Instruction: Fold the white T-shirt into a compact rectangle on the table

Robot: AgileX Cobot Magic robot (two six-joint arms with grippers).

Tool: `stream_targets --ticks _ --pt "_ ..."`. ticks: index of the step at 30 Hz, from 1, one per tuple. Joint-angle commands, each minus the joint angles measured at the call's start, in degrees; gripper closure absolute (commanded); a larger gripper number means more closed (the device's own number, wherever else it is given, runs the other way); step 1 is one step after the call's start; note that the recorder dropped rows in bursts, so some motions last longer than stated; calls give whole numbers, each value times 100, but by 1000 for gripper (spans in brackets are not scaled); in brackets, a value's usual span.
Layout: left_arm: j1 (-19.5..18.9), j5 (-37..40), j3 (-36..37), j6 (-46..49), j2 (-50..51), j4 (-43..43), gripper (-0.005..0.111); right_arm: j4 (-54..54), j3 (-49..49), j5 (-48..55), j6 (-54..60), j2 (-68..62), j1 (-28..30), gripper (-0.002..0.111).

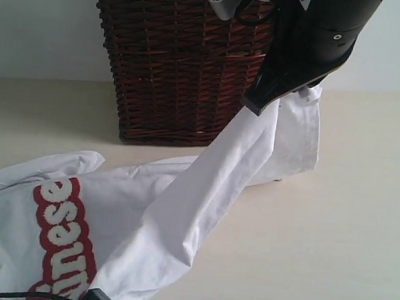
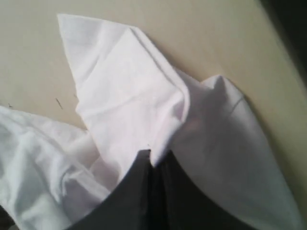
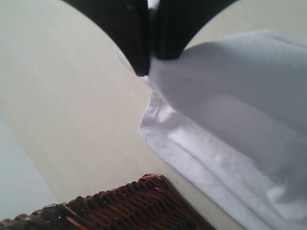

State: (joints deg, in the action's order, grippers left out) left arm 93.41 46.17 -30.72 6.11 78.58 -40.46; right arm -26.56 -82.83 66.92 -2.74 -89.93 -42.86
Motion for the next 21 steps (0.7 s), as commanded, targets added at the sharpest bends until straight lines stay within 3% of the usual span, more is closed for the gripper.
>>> stream_targets --ticks 1,4,11,13,15,19,21 --pt "45 106 -178 763 -486 1444 107 -38 -46 -14 -14 4 35 108" --pt "28 -122 -192 1395 -916 2232 107 -38 -46 -49 -14 4 35 108" --pt "-607 -1097 -192 1432 -1966 2365 106 -13 -46 -49 -27 4 35 108" --pt "-664 -1093 -192 1474 -1999 2443 99 19 -46 -49 -27 4 35 108" --pt "-664 -1053 -136 1474 -1973 2472 82 17 -46 -38 -27 4 35 108" --pt "-664 -919 -32 1455 -1934 2472 29 -73 -46 57 -16 4 35 108" --pt "-664 -760 -47 1296 -1934 2417 13 -129 -46 150 -16 4 35 108"
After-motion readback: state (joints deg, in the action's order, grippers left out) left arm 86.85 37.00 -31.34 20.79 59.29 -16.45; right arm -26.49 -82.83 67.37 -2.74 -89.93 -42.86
